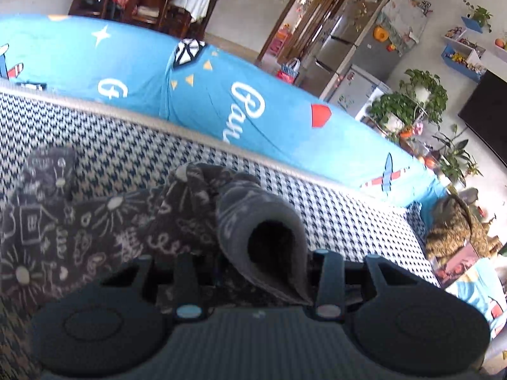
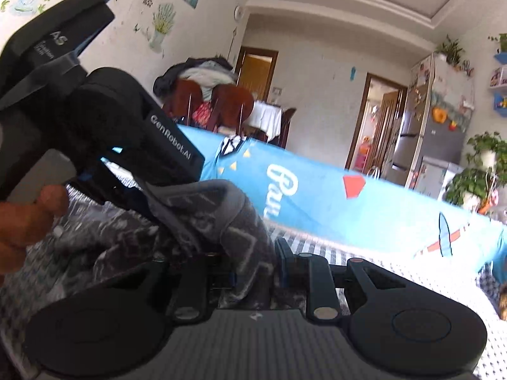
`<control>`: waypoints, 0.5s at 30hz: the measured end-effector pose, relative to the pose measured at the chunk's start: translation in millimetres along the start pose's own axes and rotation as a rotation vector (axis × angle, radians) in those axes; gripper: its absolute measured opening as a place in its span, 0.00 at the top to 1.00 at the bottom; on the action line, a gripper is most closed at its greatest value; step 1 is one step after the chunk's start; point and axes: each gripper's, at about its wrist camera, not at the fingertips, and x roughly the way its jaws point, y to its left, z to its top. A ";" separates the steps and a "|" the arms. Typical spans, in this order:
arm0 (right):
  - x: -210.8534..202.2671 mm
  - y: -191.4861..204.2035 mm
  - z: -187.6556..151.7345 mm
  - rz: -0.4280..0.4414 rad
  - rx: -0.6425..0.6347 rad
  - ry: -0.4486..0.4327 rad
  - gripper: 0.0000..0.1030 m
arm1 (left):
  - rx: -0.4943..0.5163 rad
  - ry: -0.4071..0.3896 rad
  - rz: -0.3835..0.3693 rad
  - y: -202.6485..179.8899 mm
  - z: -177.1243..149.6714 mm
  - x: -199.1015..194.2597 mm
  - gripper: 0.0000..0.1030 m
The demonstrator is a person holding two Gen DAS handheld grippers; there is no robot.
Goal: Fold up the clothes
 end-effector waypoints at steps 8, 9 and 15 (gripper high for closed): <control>57.3 -9.0 38.0 -0.016 -0.033 -0.053 0.76 | 0.027 -0.092 0.040 -1.9 50.1 18.1 0.63; 65.2 -9.5 41.3 -0.018 -0.034 -0.055 0.76 | 0.028 -0.100 0.044 -1.5 56.0 22.5 0.63; 111.2 -12.6 60.8 -0.025 -0.006 -0.048 0.76 | 0.027 -0.132 0.067 3.7 85.4 59.2 0.63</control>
